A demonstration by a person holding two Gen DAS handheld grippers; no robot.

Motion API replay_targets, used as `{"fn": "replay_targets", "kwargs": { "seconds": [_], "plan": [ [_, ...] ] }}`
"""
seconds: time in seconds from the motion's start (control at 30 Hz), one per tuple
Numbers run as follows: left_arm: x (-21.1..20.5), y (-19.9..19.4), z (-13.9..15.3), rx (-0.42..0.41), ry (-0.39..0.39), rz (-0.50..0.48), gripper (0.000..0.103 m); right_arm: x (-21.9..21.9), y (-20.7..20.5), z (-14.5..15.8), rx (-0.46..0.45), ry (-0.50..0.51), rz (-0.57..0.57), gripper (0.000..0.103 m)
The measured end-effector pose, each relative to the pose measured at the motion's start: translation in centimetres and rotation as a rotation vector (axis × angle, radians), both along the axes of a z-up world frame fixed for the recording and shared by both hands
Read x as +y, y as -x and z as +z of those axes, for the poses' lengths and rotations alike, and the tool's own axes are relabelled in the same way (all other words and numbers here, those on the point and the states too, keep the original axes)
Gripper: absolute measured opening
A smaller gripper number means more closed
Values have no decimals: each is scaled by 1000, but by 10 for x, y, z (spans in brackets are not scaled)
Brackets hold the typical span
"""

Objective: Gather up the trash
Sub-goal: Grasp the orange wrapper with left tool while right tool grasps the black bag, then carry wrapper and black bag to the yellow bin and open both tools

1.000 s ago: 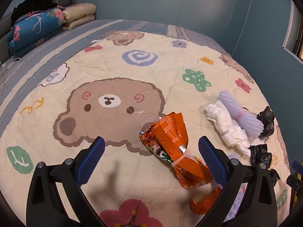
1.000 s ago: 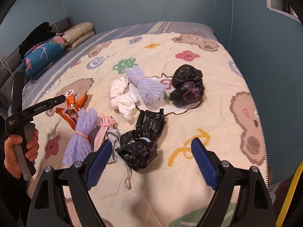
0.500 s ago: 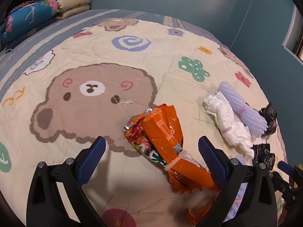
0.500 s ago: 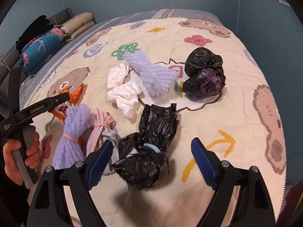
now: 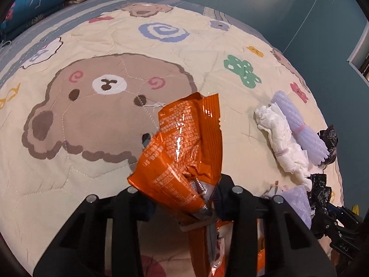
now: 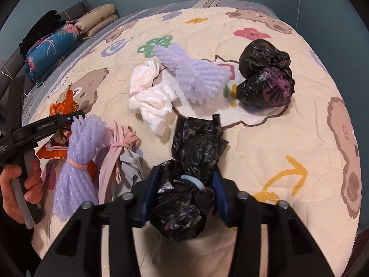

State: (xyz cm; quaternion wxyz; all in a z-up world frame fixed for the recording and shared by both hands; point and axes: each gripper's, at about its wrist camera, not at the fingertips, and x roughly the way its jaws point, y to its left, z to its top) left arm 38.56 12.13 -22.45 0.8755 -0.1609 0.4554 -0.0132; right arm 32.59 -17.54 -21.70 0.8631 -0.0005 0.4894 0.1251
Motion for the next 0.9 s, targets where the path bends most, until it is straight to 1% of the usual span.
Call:
{"fn": "replay_targets", "kwargs": {
  "seconds": [0.07, 0.2, 0.3, 0.4, 0.53, 0.77, 0.9],
  "plan": [
    [2, 2, 3, -6, 1, 1, 34, -1, -1, -1, 11, -14, -3, 35],
    [5, 9, 13, -20, -1, 10, 33, -1, 4, 6, -6, -14, -7, 33],
    [8, 16, 25, -38, -30, 34, 34, -2, 10, 18, -34, -17, -10, 33],
    [12, 23, 36, -59, -21, 38, 34, -6, 18, 34, -55, -41, -15, 33],
    [16, 31, 45, -51, -1, 40, 34, -8, 29, 50, -78, -47, -12, 33],
    [8, 50, 57, -40, -14, -22, 34, -17, 52, 66, -97, -46, -16, 33],
    [-11, 63, 69, -54, -37, -80, 34, -32, 66, 74, -98, -52, -41, 33]
  ]
}}
